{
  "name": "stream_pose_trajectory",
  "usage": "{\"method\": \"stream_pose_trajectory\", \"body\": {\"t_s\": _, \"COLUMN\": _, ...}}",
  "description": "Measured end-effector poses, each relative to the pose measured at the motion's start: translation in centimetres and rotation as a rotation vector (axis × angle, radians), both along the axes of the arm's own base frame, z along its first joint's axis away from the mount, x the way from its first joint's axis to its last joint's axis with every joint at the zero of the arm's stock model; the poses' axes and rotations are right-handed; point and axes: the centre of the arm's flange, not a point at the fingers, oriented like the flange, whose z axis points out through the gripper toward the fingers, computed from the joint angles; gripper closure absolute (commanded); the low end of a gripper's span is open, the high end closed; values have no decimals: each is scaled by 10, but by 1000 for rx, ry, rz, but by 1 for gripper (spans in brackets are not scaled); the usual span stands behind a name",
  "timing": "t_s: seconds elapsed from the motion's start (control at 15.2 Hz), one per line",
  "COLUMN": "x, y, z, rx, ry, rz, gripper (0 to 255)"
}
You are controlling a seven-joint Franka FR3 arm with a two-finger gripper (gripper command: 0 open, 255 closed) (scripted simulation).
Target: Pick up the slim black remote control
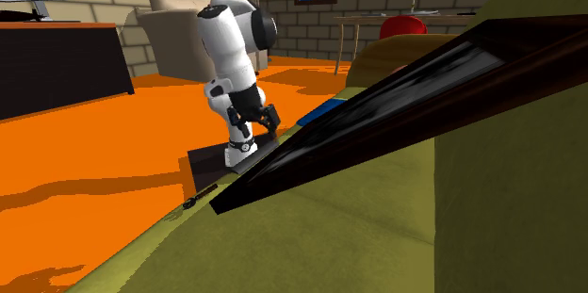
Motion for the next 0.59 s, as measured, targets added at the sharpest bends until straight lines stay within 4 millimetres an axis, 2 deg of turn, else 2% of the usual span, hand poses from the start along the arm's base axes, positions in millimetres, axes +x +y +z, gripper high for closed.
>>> {"method": "stream_pose_trajectory", "body": {"t_s": 0.26, "x": 6, "y": -12, "z": -15, "rx": 5, "ry": 4, "rz": -68, "gripper": 0}}
{"method": "stream_pose_trajectory", "body": {"t_s": 0.59, "x": 3, "y": -11, "z": -20, "rx": 2, "ry": -32, "rz": -70, "gripper": 0}}
